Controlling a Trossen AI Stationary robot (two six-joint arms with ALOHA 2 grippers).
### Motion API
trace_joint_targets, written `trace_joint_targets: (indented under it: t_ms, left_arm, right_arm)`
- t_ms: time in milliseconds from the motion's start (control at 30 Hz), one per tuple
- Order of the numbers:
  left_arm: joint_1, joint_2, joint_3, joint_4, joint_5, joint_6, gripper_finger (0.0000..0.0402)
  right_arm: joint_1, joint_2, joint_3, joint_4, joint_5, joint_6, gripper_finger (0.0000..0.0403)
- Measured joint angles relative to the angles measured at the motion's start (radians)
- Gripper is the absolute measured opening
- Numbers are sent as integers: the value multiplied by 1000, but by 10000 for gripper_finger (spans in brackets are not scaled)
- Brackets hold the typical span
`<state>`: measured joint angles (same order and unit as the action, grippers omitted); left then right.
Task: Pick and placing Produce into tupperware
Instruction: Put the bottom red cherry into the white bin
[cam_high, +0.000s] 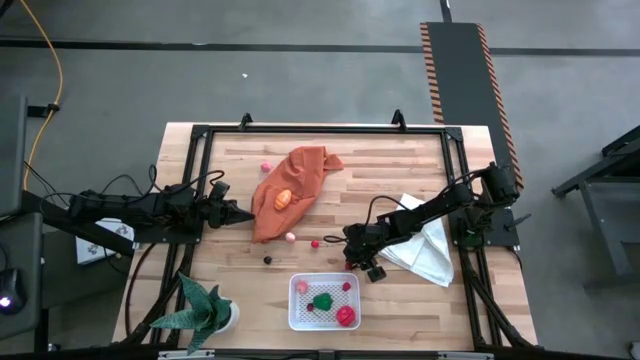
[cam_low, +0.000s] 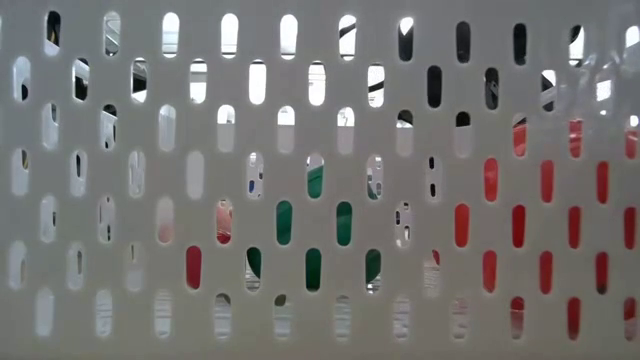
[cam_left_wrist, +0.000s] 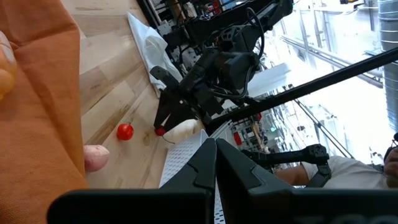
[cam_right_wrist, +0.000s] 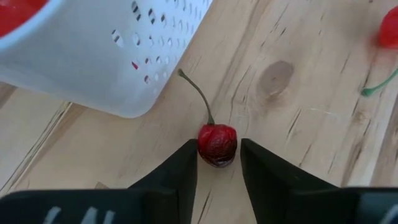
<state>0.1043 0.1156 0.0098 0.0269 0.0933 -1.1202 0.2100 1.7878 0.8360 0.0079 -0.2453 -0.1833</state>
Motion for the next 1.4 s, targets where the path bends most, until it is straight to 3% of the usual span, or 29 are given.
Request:
trace_joint_targets:
  t_ms: [333,1400]
  left_arm:
    - [0,0,0,0,0,0,1]
    - [0,0,0,0,0,0,1]
  right_arm:
    - [0,0,0,1,-1,-8,79]
    - [-45,-36,55,-41,10,-5,77]
